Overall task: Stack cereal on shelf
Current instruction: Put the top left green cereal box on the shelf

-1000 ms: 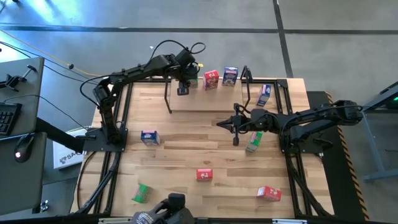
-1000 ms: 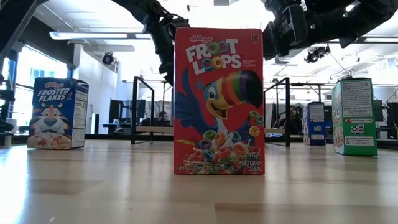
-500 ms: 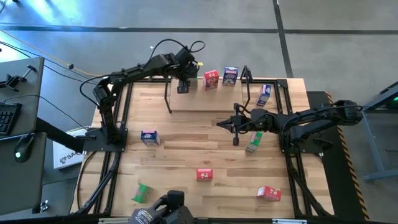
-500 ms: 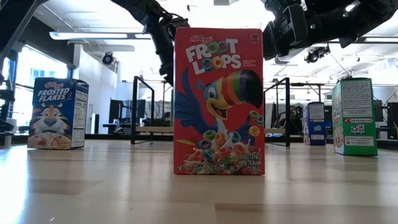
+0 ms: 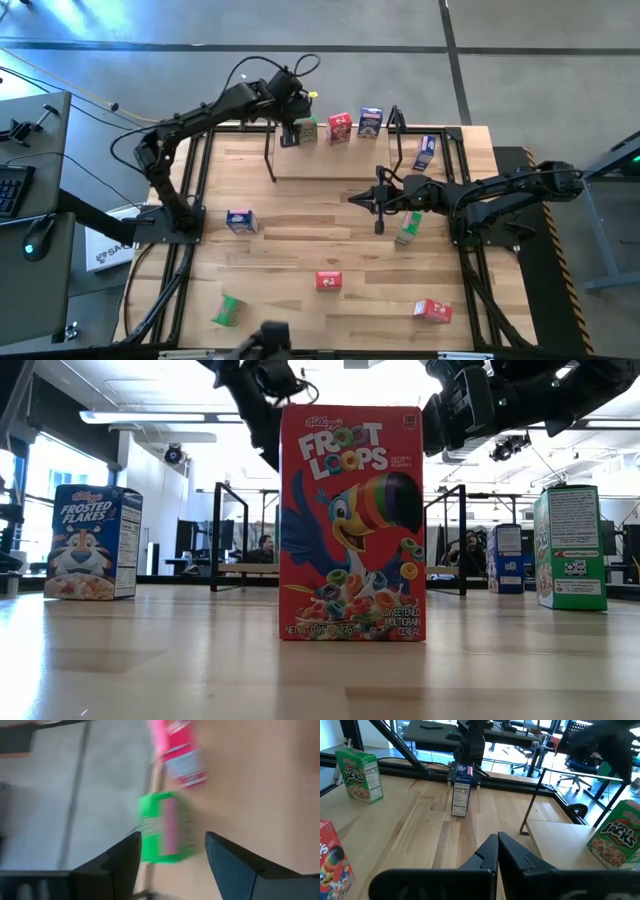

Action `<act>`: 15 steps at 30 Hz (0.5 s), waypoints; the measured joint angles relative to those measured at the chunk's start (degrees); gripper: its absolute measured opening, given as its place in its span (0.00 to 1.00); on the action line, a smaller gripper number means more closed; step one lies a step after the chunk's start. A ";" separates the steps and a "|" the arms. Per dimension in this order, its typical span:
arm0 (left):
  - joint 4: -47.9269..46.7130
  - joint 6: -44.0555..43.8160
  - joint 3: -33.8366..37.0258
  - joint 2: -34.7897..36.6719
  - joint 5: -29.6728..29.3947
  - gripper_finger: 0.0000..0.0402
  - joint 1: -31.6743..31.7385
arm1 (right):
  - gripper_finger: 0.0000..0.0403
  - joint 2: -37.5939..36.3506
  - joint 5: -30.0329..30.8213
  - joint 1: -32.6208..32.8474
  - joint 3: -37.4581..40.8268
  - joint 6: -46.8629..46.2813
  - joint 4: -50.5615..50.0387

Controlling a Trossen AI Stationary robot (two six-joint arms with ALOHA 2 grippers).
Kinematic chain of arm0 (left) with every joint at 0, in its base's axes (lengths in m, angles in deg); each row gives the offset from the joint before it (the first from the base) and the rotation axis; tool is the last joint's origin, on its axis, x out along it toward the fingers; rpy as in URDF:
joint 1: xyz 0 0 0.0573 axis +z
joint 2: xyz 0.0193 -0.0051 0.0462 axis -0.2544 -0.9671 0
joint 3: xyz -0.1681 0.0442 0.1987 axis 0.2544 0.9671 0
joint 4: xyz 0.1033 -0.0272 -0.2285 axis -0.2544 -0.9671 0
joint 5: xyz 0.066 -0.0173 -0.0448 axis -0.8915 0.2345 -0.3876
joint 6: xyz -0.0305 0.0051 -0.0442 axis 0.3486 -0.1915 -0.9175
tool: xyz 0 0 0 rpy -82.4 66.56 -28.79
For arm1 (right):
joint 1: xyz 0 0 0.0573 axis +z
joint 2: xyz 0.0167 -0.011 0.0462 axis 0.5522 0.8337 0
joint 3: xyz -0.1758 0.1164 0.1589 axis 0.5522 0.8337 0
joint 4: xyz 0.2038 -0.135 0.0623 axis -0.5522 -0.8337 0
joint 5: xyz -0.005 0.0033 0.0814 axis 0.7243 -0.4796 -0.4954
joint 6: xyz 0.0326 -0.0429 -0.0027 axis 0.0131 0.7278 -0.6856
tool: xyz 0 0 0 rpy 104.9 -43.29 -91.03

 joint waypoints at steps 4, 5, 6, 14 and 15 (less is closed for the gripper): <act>-0.55 -4.42 3.72 1.73 7.66 0.42 -2.82 | 0.00 0.00 0.00 0.01 0.00 0.05 -0.46; 0.65 -4.88 5.56 2.00 7.63 0.39 -3.55 | 0.00 0.00 0.00 0.01 0.01 0.07 -0.44; 2.67 -5.21 7.59 2.11 6.81 0.36 -4.25 | 0.00 0.00 0.00 0.00 0.00 0.08 -0.42; 20.32 -7.76 21.57 2.01 -4.48 0.09 -5.88 | 0.00 0.00 0.00 0.01 0.01 0.14 -0.61; 21.08 -8.56 22.08 2.01 -4.97 0.07 -5.52 | 0.00 0.00 0.00 0.00 0.00 0.14 -0.61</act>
